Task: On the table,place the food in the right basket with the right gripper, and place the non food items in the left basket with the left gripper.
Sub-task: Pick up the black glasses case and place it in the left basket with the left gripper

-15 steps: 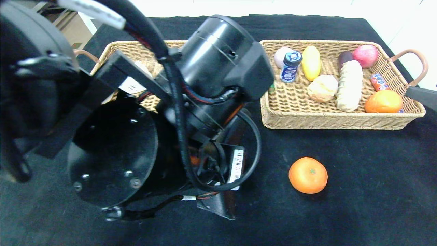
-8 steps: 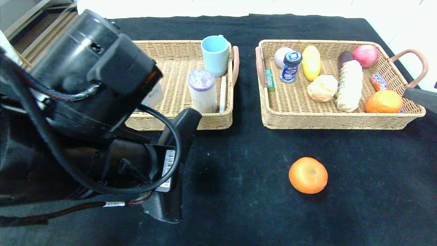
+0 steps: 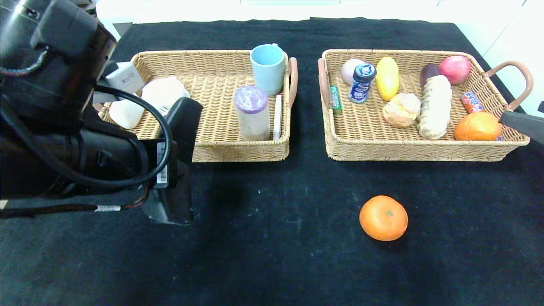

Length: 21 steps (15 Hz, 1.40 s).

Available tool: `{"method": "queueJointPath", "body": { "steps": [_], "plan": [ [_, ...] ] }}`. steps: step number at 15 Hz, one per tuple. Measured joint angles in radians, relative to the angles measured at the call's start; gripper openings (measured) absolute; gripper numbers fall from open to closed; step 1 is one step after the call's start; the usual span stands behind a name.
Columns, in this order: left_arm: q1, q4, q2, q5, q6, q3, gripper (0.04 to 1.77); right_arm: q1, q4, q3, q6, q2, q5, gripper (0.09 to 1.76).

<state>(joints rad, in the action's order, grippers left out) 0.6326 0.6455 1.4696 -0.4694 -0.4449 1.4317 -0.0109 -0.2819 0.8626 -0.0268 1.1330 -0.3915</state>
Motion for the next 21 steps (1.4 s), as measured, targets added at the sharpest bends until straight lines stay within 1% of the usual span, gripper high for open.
{"method": "queueJointPath", "body": {
  "steps": [2,3,6,12,15,16,19,21],
  "plan": [
    [-0.081,-0.079,0.025,0.027,0.060,0.016,0.64,0.000,0.000,0.000,0.000,0.000,0.000,1.71],
    [-0.112,-0.111,0.042,0.046,0.077,0.033,0.64,0.002,0.000,0.000,0.000,0.000,0.000,1.71],
    [-0.178,-0.180,0.098,0.084,0.103,0.097,0.63,0.006,0.000,-0.001,0.000,0.000,0.000,1.71],
    [-0.225,-0.244,0.201,0.095,0.116,0.285,0.62,0.007,0.000,-0.003,0.000,-0.001,0.000,1.71],
    [-0.251,-0.261,0.272,0.114,0.117,0.376,0.61,0.008,0.000,-0.004,0.000,-0.003,0.000,1.71],
    [-0.257,-0.271,0.294,0.121,0.120,0.398,0.61,0.008,-0.001,-0.004,0.000,-0.003,0.000,1.71],
    [-0.277,-0.381,0.360,0.127,0.158,0.432,0.60,0.008,-0.001,-0.004,0.000,-0.004,0.000,1.71],
    [-0.293,-0.396,0.393,0.126,0.171,0.441,0.60,0.008,-0.001,-0.004,0.000,-0.004,0.000,1.71]
  ]
}}
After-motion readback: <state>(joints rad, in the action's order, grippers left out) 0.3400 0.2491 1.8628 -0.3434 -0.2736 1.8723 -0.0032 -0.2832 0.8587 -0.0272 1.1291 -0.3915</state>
